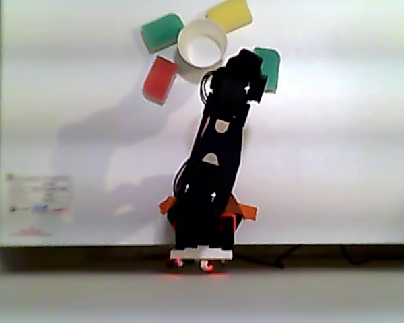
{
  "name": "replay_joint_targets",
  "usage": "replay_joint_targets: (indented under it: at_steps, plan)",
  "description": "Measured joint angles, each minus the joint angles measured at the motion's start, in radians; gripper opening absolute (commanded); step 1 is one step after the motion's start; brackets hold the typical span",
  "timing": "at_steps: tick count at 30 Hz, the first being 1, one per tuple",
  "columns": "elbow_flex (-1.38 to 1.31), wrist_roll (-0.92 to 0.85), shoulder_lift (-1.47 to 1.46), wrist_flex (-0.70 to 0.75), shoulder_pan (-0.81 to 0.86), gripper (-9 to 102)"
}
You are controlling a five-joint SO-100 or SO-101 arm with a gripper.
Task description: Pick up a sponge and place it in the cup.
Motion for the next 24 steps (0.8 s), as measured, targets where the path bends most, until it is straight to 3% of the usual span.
replay_joint_targets:
  at_steps: [13,24]
  plan:
    - [-0.028,-0.041,-0.189,-0.253,0.077,4]
    - [0.072,-0.100,-0.176,-0.331,0.110,18]
